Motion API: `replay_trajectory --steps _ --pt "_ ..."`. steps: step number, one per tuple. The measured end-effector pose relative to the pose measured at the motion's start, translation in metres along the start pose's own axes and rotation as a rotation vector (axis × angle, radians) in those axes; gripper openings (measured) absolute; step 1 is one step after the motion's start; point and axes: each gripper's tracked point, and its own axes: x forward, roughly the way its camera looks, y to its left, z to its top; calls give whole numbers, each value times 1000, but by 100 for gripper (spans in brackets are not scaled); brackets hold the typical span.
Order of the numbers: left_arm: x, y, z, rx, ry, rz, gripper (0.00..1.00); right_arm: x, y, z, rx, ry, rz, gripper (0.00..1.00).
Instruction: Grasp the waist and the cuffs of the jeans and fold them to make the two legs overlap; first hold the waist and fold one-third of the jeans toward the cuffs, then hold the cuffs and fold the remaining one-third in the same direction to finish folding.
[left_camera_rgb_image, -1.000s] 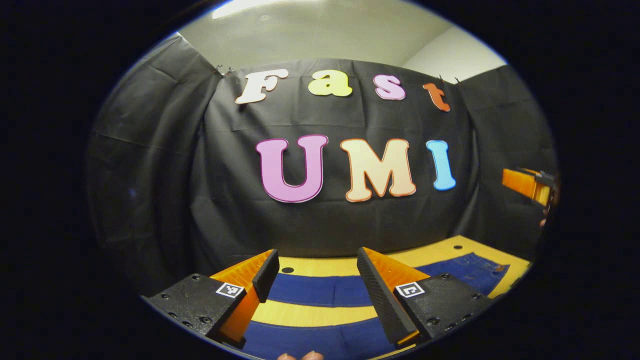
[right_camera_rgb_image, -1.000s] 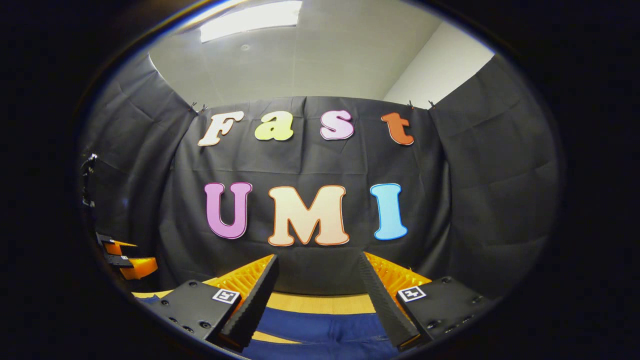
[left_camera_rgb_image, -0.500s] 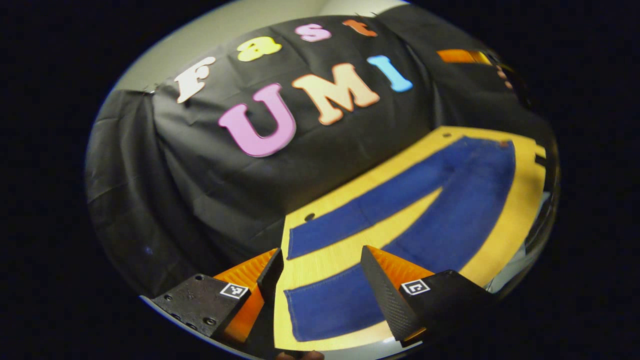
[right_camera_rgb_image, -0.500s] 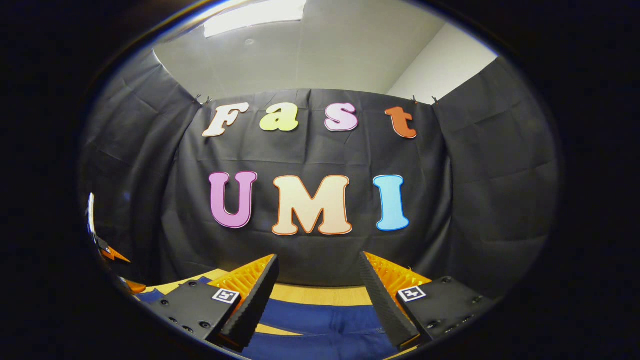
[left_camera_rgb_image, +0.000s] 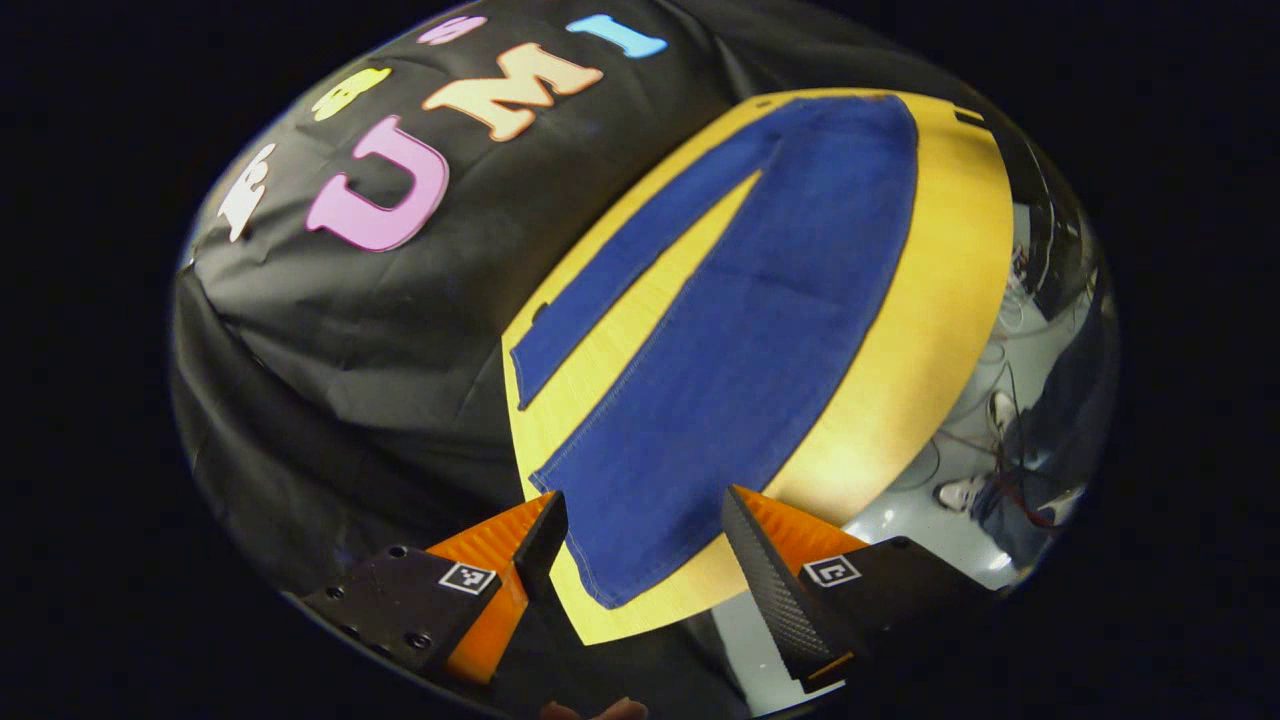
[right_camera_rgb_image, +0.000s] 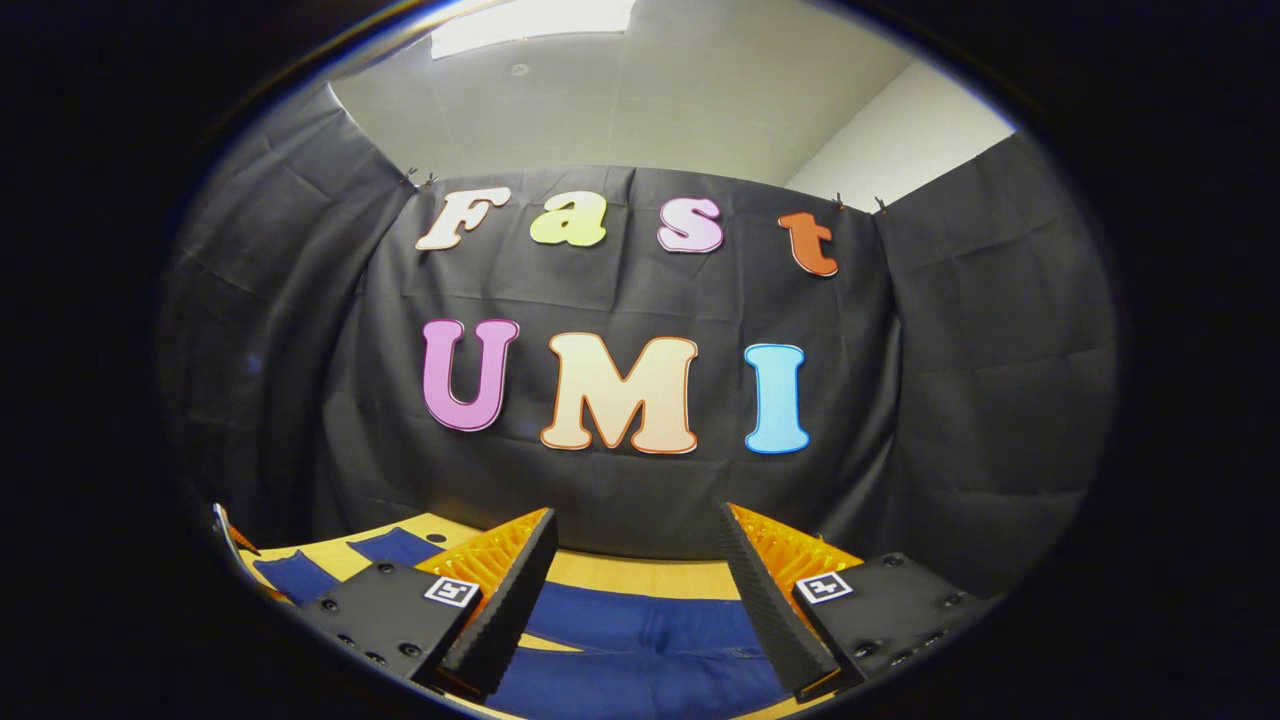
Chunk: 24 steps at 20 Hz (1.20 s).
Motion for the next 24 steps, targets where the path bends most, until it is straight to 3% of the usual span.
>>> replay_trajectory --steps 5,8,15,16,19,20,24 --pt "28 -24 -33 153 72 -71 100 -8 -8 -7 -32 20 -33 100" --pt "43 -20 -23 254 52 -105 90 -11 -12 -13 -45 34 -54 99" --pt "71 -9 -8 257 4 -164 86 -15 -24 -25 -50 57 -115 99" --pt "75 -17 -10 253 10 -218 80 -15 -26 -29 -46 65 -121 100" --pt "81 -22 -9 277 21 -236 14 -15 -33 -37 -78 81 -118 99" --pt "81 -19 -11 277 29 -211 5 -15 -38 -40 -110 87 -113 99" --pt "82 -20 -11 184 74 -209 0 -15 -77 -67 -277 163 -89 99"
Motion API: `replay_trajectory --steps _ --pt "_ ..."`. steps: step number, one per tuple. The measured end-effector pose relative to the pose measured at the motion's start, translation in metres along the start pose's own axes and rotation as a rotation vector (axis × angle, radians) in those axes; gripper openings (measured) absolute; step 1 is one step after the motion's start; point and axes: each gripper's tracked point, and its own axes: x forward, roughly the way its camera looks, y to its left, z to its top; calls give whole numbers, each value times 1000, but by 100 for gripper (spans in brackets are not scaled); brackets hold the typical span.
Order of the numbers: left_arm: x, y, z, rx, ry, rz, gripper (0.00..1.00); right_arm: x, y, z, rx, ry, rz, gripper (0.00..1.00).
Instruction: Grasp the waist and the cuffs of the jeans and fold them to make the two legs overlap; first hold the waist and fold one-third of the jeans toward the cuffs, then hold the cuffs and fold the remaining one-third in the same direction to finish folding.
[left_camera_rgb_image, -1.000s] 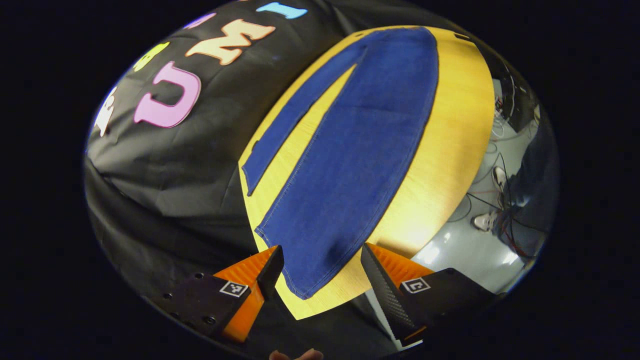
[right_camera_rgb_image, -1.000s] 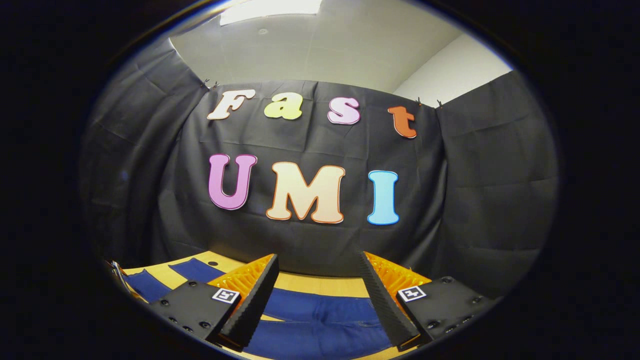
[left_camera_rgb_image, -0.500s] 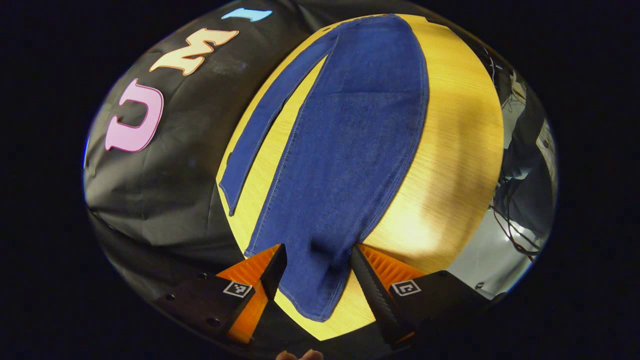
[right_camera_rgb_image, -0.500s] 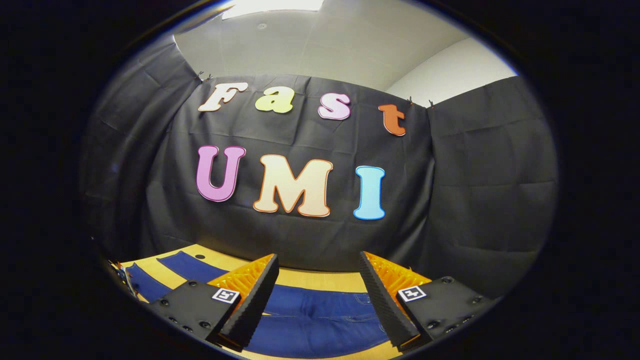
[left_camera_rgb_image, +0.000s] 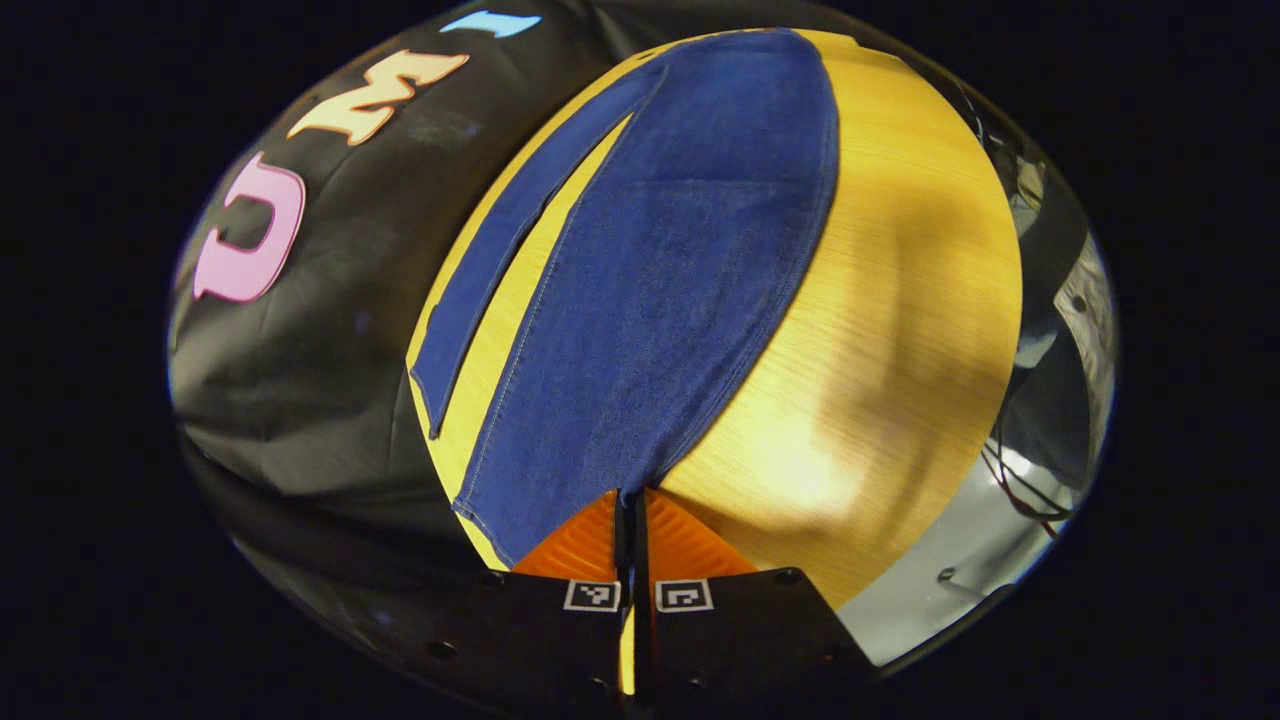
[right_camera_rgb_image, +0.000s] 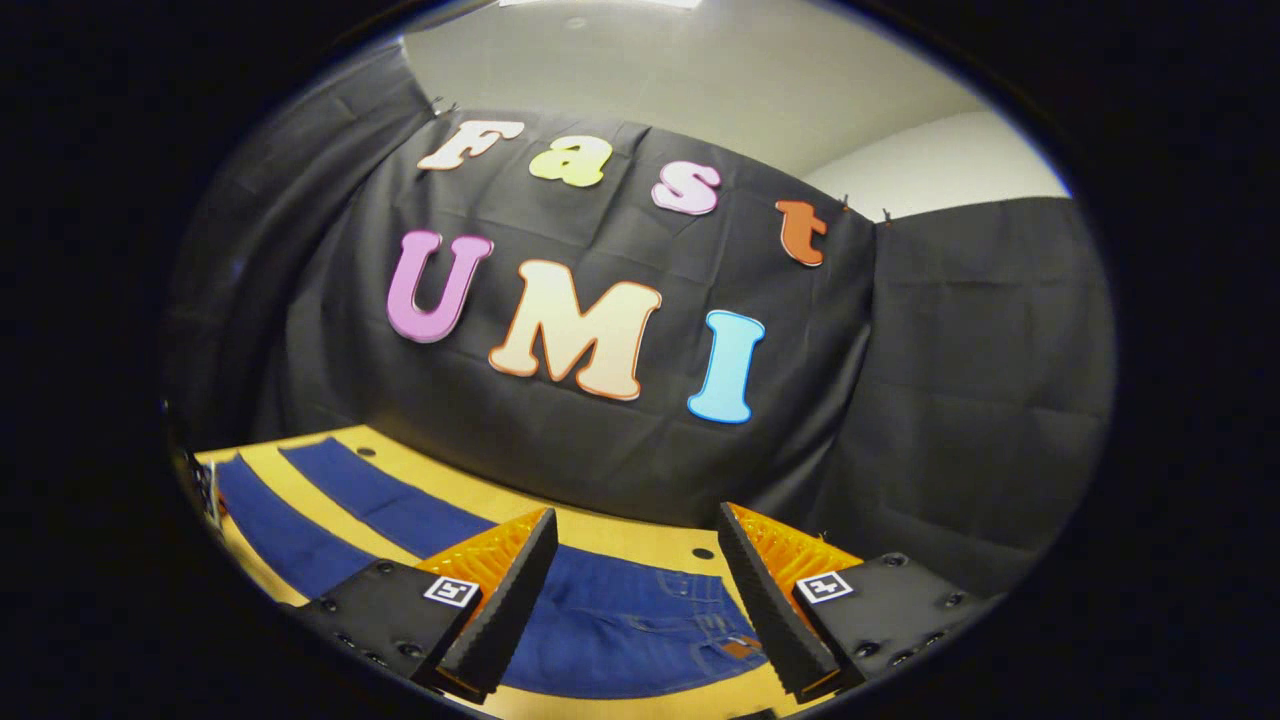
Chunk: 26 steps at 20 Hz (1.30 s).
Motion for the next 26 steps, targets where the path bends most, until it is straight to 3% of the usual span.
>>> replay_trajectory --steps 7,11,19,23,26 --pt "-5 3 1 6 56 28 0 8 -38 -111 -333 183 118 100" --pt "-6 3 0 18 92 32 0 3 -39 -191 -521 317 262 99" --pt "-7 2 1 23 152 25 0 9 -40 -299 -853 451 506 99" --pt "-7 2 0 14 181 27 0 15 -32 -332 -978 470 594 99" --pt "-7 1 1 11 194 27 0 33 -24 -336 -1041 438 623 87"
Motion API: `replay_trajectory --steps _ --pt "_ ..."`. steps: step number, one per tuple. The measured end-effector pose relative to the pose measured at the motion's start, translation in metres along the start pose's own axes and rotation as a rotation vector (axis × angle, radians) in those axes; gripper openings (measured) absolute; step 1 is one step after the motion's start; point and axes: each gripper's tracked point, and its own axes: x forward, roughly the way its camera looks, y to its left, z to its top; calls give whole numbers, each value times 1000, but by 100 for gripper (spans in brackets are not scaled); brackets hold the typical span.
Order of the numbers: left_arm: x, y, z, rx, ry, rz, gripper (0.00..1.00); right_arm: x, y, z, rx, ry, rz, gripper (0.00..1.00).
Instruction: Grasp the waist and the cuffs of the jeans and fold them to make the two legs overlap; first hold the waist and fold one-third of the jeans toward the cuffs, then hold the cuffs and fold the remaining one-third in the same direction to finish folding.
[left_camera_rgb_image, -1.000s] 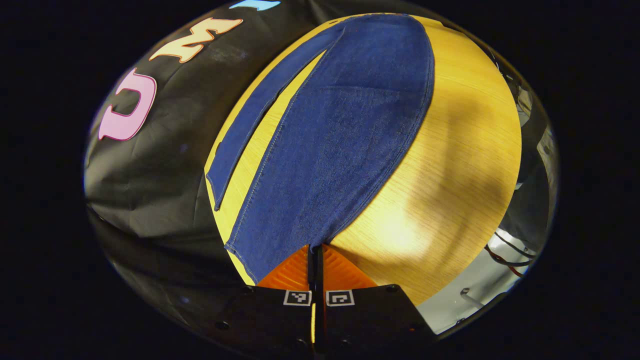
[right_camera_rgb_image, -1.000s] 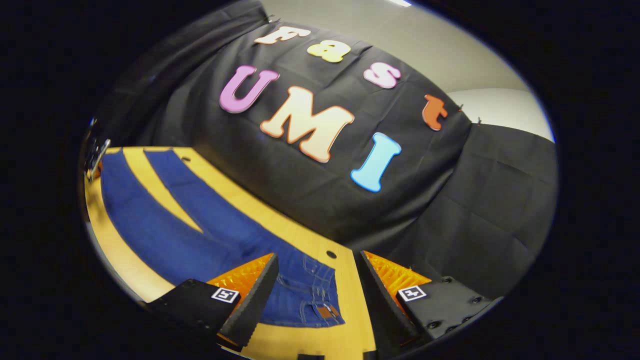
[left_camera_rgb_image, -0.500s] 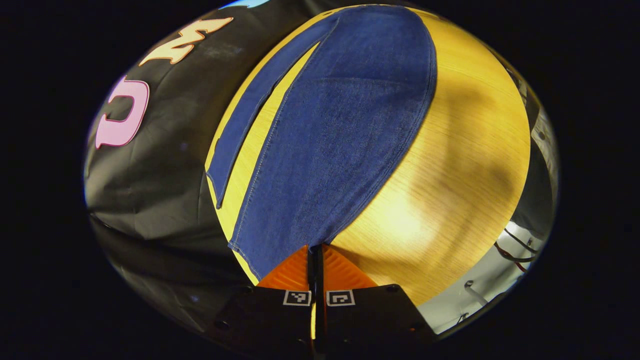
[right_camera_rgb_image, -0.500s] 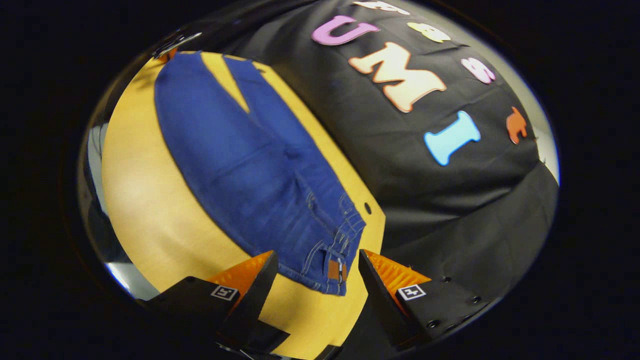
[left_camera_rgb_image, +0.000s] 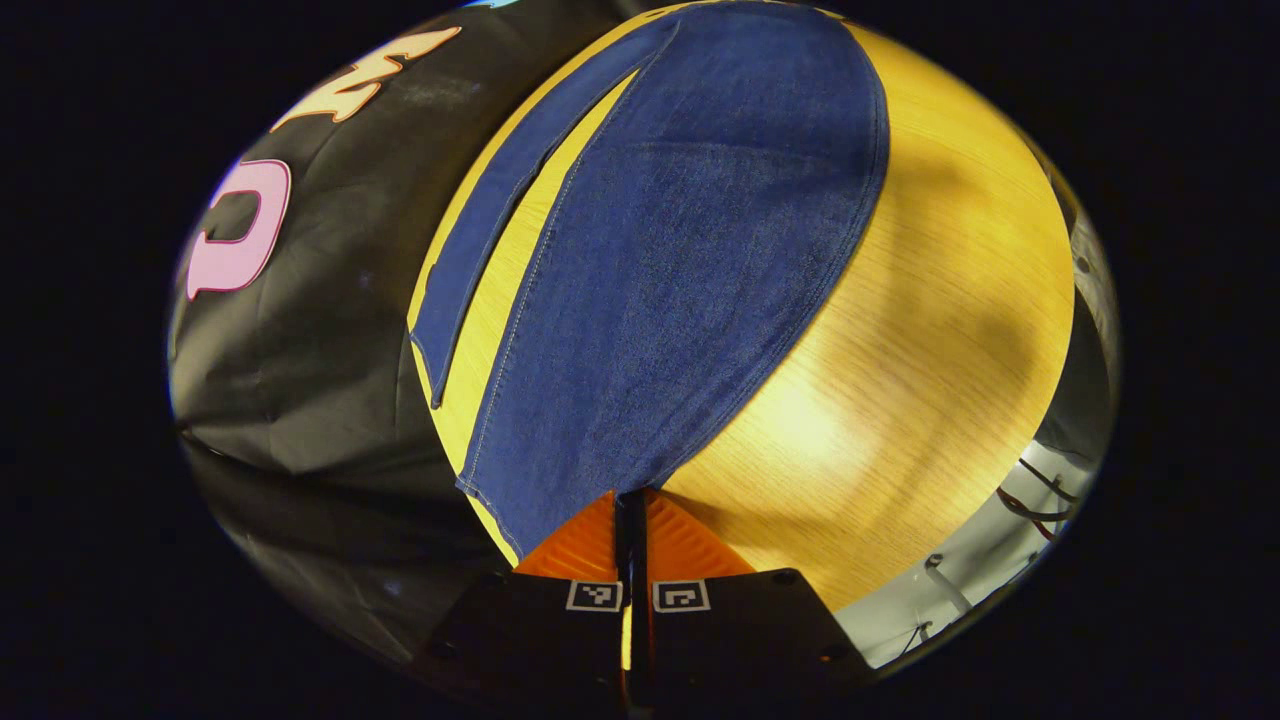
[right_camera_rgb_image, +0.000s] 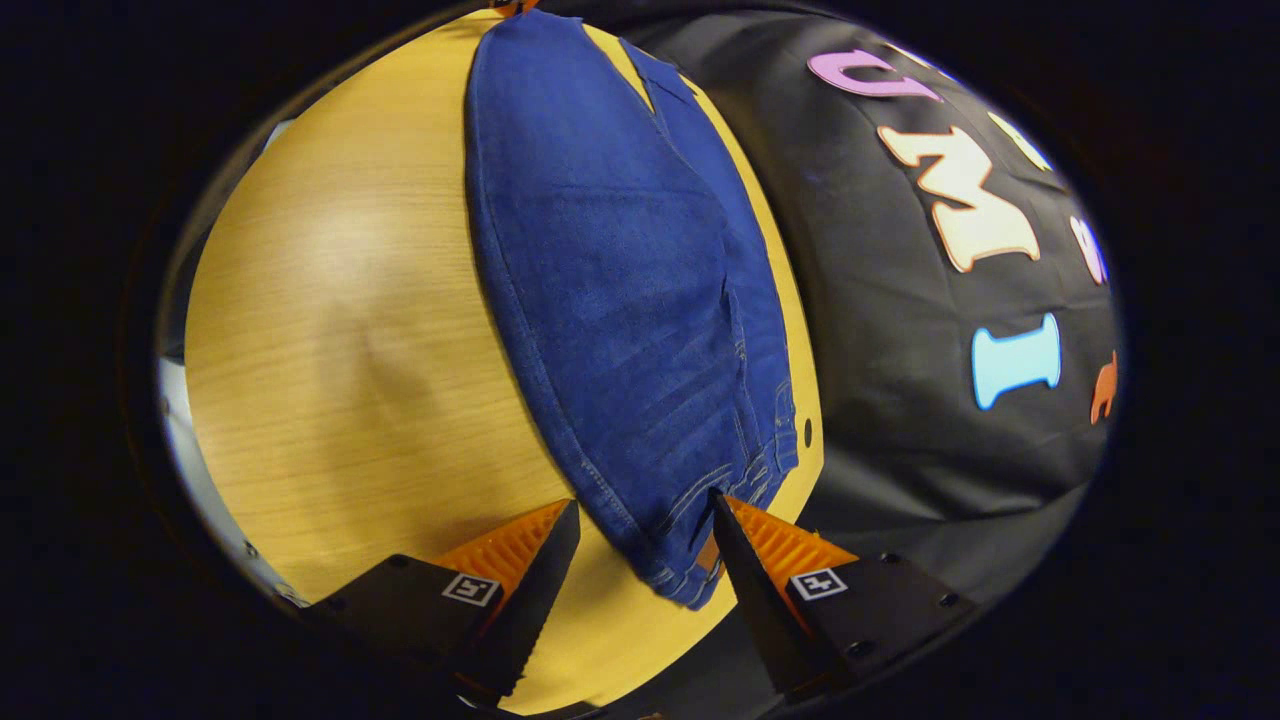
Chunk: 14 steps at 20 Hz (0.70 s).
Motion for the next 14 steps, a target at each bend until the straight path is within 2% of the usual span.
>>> replay_trajectory --steps 2,3,4,6,7,9,11,14 --pt "1 0 0 -1 6 4 0 13 0 1 -7 1 19 82" --pt "1 1 0 -4 10 7 0 19 3 3 -12 4 41 73" --pt "2 1 0 -5 12 11 0 24 10 2 -15 17 73 59" --pt "3 1 0 -14 18 19 0 25 14 5 -22 31 89 29" --pt "3 2 1 -24 20 23 0 24 13 4 -8 33 73 11" --pt "3 4 2 -63 29 24 0 16 7 3 52 28 28 4" --pt "3 8 2 -108 54 30 0 18 6 2 107 24 11 2" --pt "-12 30 15 -200 33 124 0 6 -16 6 232 10 -67 3"
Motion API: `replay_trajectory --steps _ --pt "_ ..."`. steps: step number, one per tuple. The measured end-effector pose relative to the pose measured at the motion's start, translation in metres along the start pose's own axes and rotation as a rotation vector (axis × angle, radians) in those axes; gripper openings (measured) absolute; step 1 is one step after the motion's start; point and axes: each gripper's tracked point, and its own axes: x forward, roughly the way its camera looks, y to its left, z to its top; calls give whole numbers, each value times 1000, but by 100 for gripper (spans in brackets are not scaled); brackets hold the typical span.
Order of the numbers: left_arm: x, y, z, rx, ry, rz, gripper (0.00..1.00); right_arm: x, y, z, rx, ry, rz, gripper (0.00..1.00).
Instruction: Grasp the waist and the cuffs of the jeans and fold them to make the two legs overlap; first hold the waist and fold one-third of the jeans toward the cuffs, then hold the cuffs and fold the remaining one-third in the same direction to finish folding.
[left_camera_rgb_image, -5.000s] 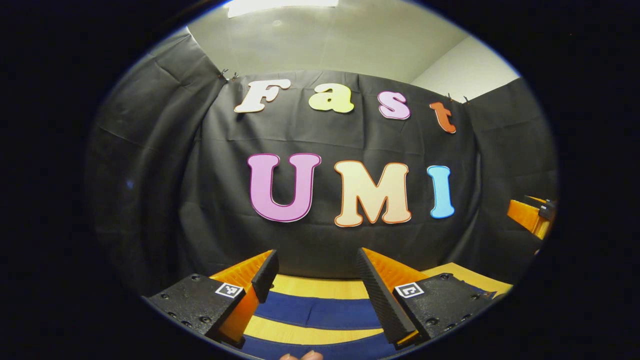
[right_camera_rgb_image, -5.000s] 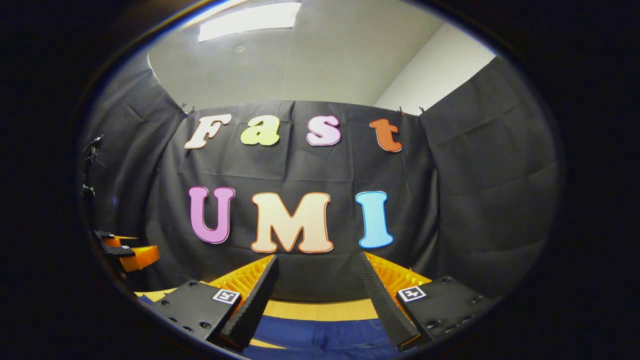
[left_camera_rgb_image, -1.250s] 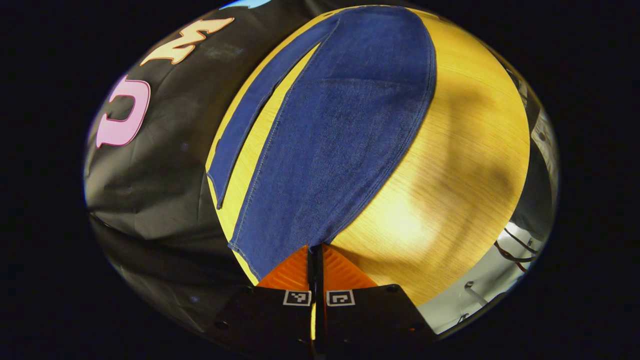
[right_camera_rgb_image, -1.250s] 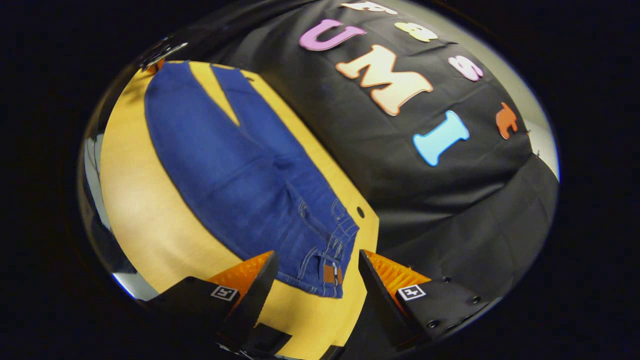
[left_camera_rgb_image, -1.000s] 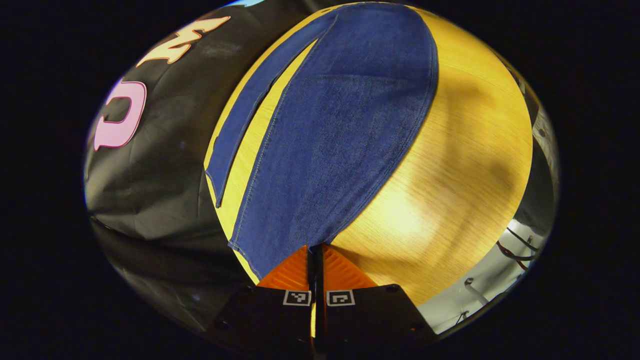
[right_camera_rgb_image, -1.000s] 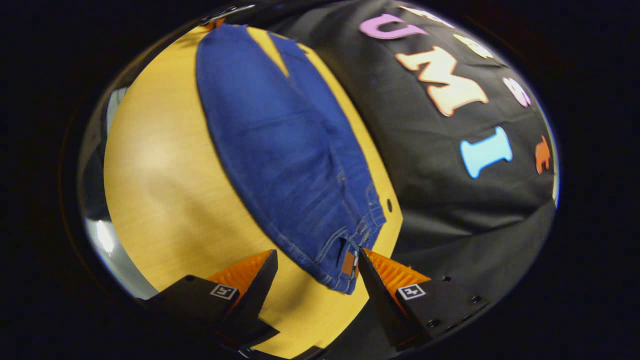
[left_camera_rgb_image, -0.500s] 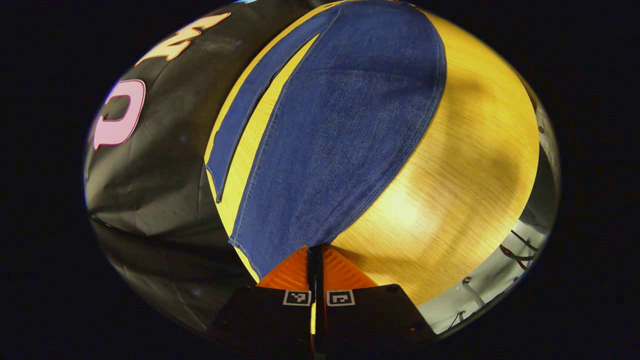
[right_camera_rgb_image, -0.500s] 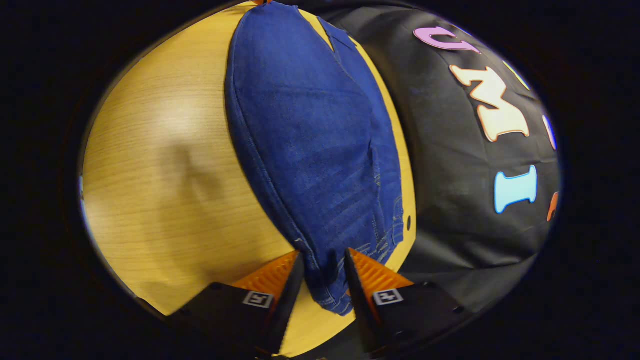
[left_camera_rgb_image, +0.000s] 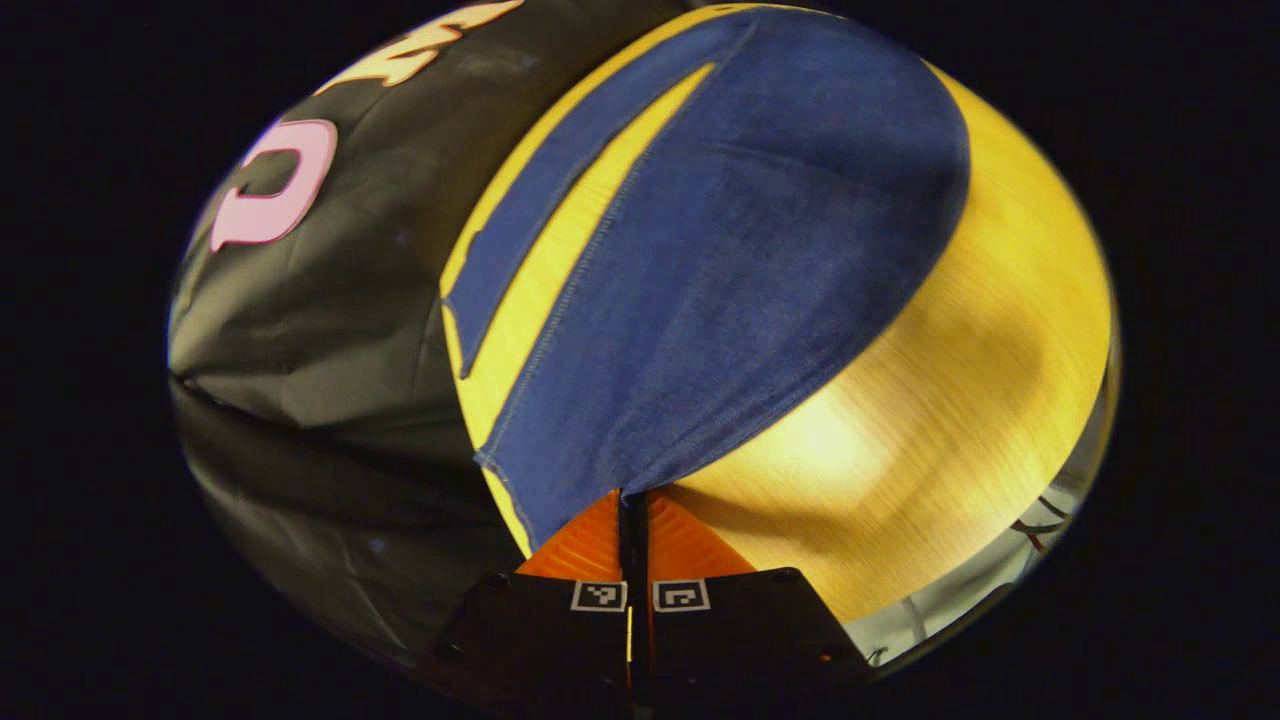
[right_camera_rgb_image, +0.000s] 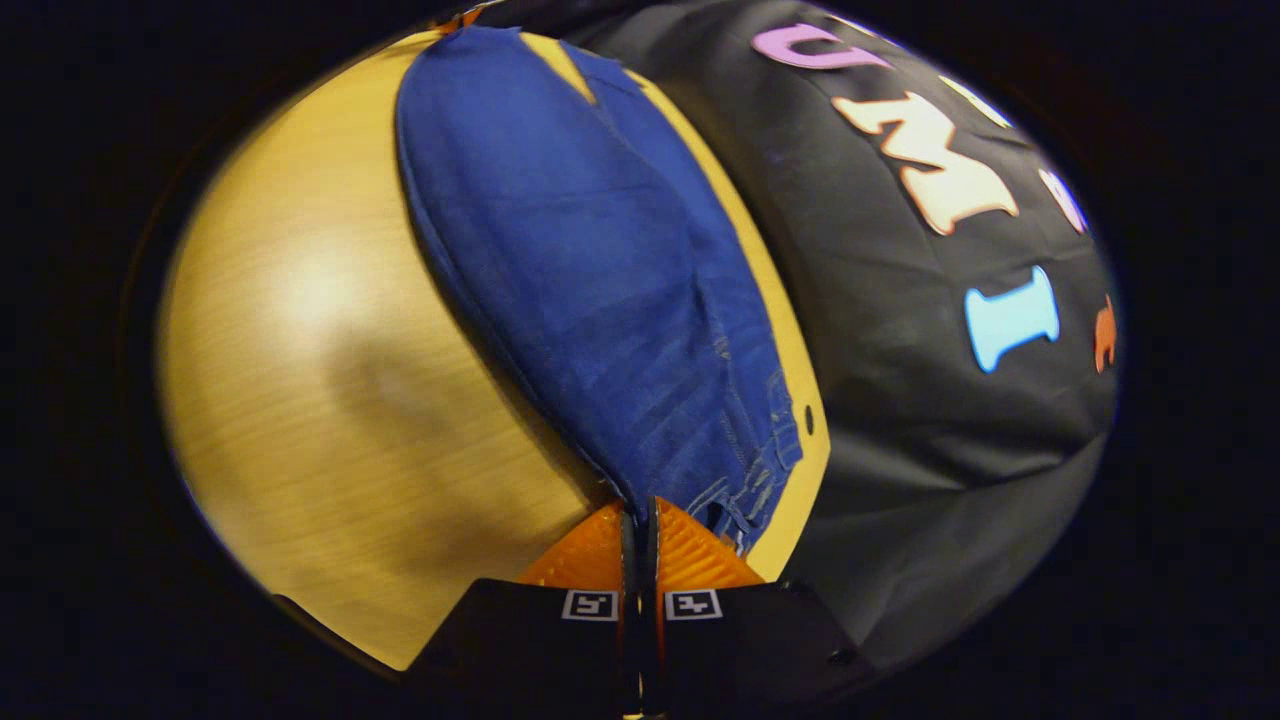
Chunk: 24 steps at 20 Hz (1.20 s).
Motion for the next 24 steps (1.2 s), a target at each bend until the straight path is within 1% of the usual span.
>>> replay_trajectory --steps 3,5,7,8,10,12,14,17,20,22,24 --pt "-21 25 20 -113 -40 83 0 -13 -40 22 139 -38 -113 3" --pt "-33 38 36 -143 -65 113 0 -16 -75 39 207 -67 -193 2" --pt "-37 45 48 -173 -71 133 0 -17 -111 55 284 -87 -263 3" --pt "-34 47 48 -195 -93 132 0 -15 -120 61 321 -88 -283 2" --pt "-26 65 61 -227 -115 136 0 -5 -140 76 400 -87 -322 2" --pt "-10 94 86 -229 -146 139 0 10 -157 89 435 -90 -353 2" --pt "5 127 111 -216 -178 140 0 22 -171 99 435 -83 -373 2" --pt "33 154 139 -202 -207 120 0 42 -187 110 451 -72 -392 2" --pt "67 163 162 -228 -210 64 0 68 -196 116 461 -48 -396 2" --pt "93 162 173 -239 -206 29 0 88 -200 122 447 -31 -388 2" --pt "123 156 181 -255 -183 -13 0 113 -204 126 460 -18 -376 2"
